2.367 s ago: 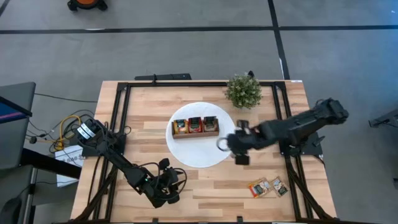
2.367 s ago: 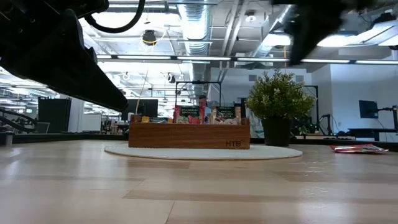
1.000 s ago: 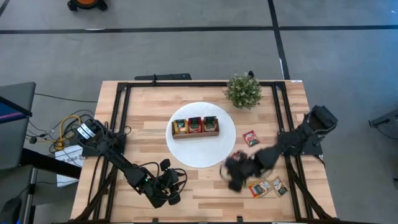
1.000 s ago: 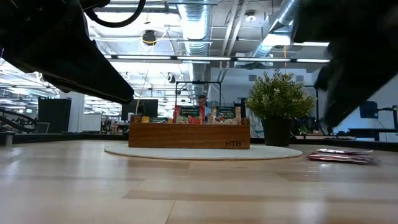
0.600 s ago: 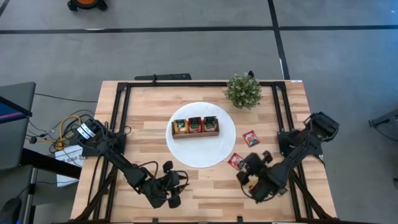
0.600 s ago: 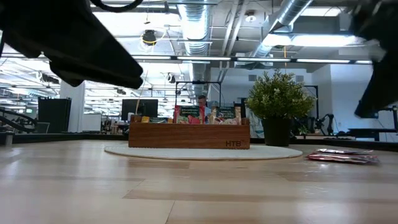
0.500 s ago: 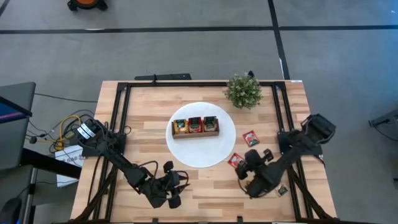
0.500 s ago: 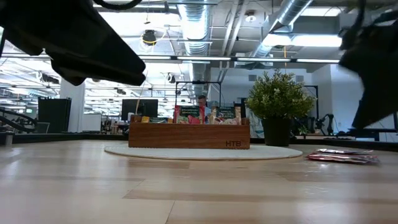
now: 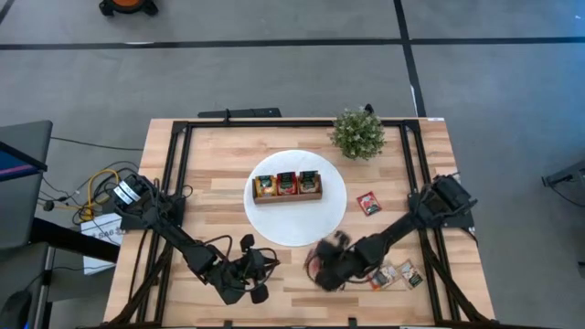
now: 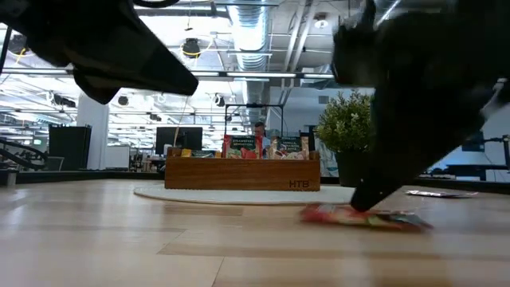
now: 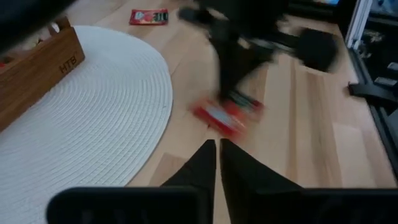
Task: Pick & Place Tea
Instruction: Put the red tea bag into the middle section of the wooden organizer
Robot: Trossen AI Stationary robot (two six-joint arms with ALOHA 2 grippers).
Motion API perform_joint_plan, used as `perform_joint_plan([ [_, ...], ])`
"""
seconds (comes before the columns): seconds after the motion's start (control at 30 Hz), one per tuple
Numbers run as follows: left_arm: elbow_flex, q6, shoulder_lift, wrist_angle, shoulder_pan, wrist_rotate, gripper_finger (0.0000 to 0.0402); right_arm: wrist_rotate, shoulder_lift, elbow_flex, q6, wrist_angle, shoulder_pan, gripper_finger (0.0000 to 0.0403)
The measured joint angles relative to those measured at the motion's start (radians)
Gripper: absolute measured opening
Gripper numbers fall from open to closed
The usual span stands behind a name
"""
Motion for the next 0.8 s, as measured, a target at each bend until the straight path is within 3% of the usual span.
perform_joint_plan([
  [0.13, 0.000, 0.026, 0.007, 0.033, 0.003, 0.000, 0.0001, -0.162, 0.051, 0.060, -0.310, 0.215, 0.017, 0.0000],
  [0.2, 0.000, 0.052, 0.023, 0.072, 0.006, 0.011, 0.0001, -0.125, 0.057, 0.099, -0.369, 0.211, 0.031, 0.0000],
  [0.3, 0.001, 0.113, 0.069, 0.166, 0.009, 0.087, 0.0000, 0.013, 0.023, 0.123, -0.349, 0.182, 0.066, 0.0000],
  [0.43, 0.000, 0.183, 0.133, 0.265, 0.012, 0.225, 0.0000, 0.072, -0.021, 0.125, -0.153, 0.134, 0.116, 0.0001],
  [0.57, 0.001, 0.233, 0.172, 0.332, 0.019, 0.429, 0.0000, 0.028, -0.013, 0.124, 0.152, 0.104, 0.167, 0.0020],
  [0.7, 0.016, 0.261, 0.229, 0.424, 0.032, 0.515, 0.0000, 0.019, 0.020, 0.123, 0.365, 0.087, 0.206, 0.0072],
  [0.8, 0.060, 0.263, 0.291, 0.445, 0.048, 0.518, 0.0000, 0.022, 0.044, 0.123, 0.488, 0.088, 0.213, 0.0120],
])
